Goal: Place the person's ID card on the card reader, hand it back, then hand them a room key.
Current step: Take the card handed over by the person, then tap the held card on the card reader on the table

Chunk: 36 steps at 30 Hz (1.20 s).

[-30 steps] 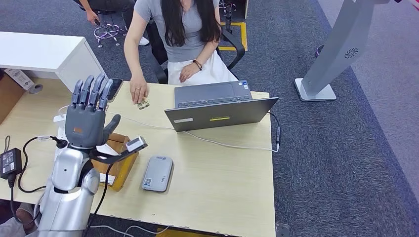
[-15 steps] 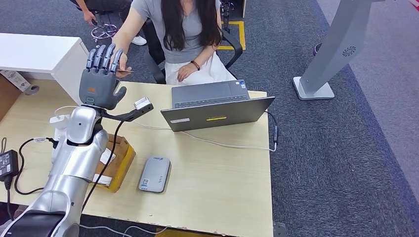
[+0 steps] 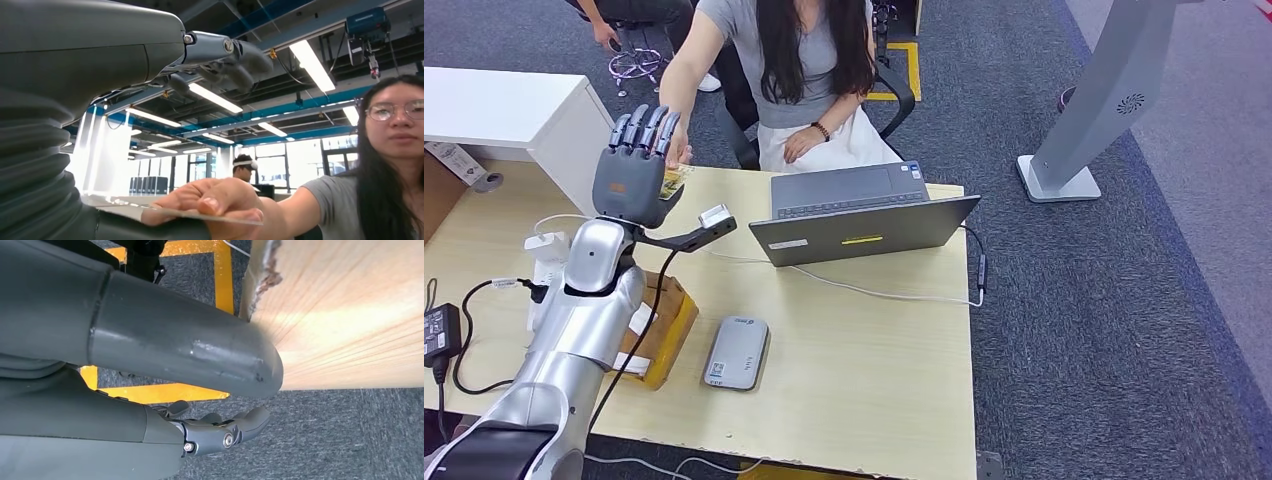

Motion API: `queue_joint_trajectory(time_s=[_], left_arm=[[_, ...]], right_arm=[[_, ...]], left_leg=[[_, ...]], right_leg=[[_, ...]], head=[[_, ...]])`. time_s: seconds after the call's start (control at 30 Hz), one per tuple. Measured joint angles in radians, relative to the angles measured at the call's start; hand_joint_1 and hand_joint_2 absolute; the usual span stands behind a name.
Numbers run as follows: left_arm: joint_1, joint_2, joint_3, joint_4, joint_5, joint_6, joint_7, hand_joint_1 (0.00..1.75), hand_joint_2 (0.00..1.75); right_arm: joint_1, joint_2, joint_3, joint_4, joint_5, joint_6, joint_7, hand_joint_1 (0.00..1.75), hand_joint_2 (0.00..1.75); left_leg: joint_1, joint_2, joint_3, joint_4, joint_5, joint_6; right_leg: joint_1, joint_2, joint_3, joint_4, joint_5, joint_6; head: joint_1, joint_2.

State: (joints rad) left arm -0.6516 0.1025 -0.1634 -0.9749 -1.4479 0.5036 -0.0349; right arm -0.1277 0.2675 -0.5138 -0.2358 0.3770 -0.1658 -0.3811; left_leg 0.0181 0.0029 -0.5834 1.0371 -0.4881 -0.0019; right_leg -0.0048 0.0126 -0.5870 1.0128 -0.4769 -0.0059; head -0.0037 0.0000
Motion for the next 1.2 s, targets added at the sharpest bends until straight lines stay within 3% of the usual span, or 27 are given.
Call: queue_joint_trajectory(time_s=[0.97,1.2], left_arm=[[0.011,-0.015,-0.018,0.043,0.107,-0.027,-0.044,1.75,1.75],[0.124,-0.039,-0.047,-0.071,0.136,-0.019,-0.063,1.75,1.75]], right_arm=[[0.008,-0.001,0.0,0.0,0.042,-0.029,0.019,0.0,0.0],[0.013,-0.002,-0.001,0.0,0.042,-0.03,0.01,0.0,0.0]], left_leg=[[0.002,0.001,0.0,0.0,0.0,0.0],[0.002,0.002,0.0,0.0,0.0,0.0]], right_leg=[[0.002,0.001,-0.001,0.0,0.0,0.0],[0.002,0.002,-0.001,0.0,0.0,-0.001]], head=[[0.0,0.0],[0.0,0.0]])
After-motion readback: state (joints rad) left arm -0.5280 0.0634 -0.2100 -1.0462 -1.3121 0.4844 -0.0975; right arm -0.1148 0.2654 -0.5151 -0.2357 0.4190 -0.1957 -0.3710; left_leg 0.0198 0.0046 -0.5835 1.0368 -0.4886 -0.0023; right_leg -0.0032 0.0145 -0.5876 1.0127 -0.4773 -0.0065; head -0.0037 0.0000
